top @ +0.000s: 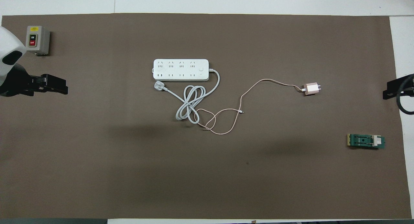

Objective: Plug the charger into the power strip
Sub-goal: 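Move the right gripper over the pink charger plug and open it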

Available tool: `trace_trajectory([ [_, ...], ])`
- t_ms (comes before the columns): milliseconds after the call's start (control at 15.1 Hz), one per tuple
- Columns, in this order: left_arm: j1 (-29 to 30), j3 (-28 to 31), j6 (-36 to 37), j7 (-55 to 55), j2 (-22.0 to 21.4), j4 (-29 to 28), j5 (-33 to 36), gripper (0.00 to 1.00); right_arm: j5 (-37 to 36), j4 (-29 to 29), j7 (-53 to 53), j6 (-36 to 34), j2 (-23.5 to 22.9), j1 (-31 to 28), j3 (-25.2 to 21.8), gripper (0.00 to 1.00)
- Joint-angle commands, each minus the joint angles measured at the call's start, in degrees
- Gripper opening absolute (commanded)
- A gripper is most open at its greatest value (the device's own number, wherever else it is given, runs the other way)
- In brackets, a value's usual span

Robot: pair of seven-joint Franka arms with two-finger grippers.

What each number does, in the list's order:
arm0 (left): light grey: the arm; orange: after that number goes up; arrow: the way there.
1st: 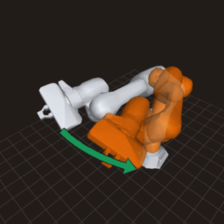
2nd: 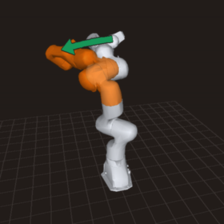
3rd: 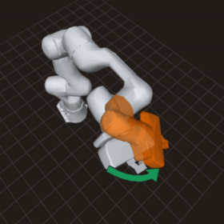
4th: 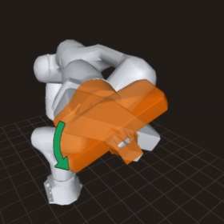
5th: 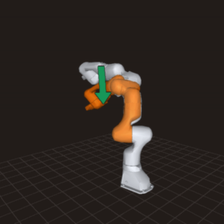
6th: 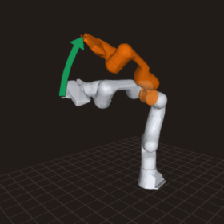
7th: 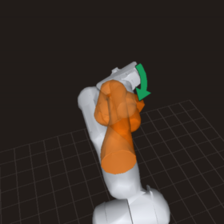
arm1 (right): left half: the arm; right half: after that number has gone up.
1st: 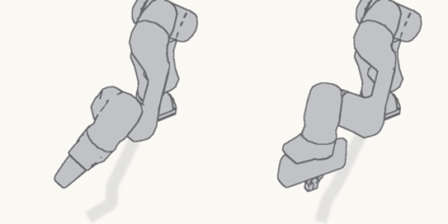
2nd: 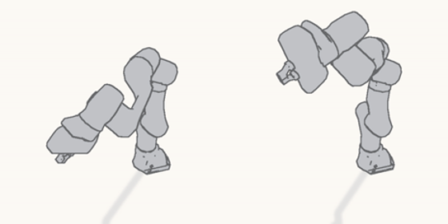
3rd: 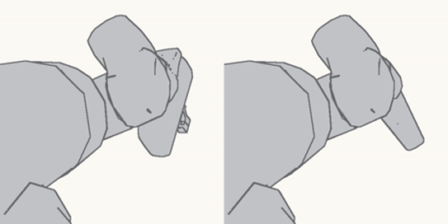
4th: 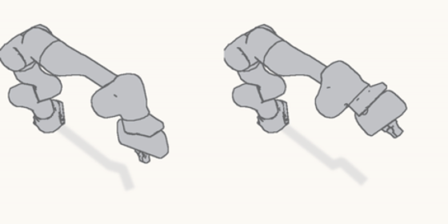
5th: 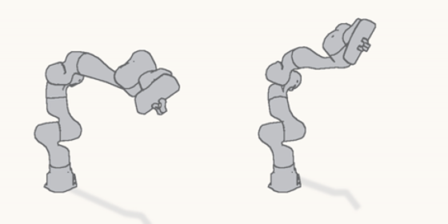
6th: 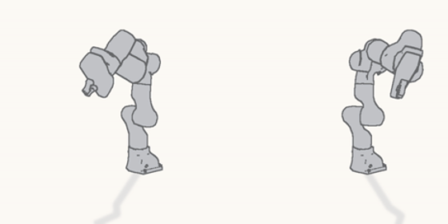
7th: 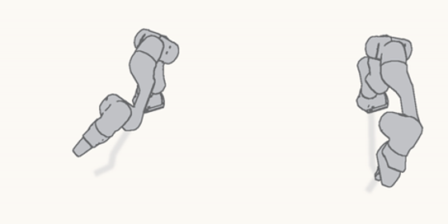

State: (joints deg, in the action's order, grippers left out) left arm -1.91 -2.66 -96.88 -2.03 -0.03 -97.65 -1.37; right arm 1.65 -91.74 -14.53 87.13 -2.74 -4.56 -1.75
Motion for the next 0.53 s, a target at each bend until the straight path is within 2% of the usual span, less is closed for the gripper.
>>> trace_trajectory([
  [0, -0.2, -0.2, 0.5, 0.2, -1.4, -0.9, 0.8, 1.00, 2.2, -0.4, -8.0, 2.5, -3.0, -0.3, 0.1, 1.00],
  [463, -0.2, -0.3, 0.0, 0.5, -1.4, -0.6, 0.8, 1.00, 12.2, -0.2, -24.7, 6.6, -9.5, -1.1, 0.0, 1.00],
])
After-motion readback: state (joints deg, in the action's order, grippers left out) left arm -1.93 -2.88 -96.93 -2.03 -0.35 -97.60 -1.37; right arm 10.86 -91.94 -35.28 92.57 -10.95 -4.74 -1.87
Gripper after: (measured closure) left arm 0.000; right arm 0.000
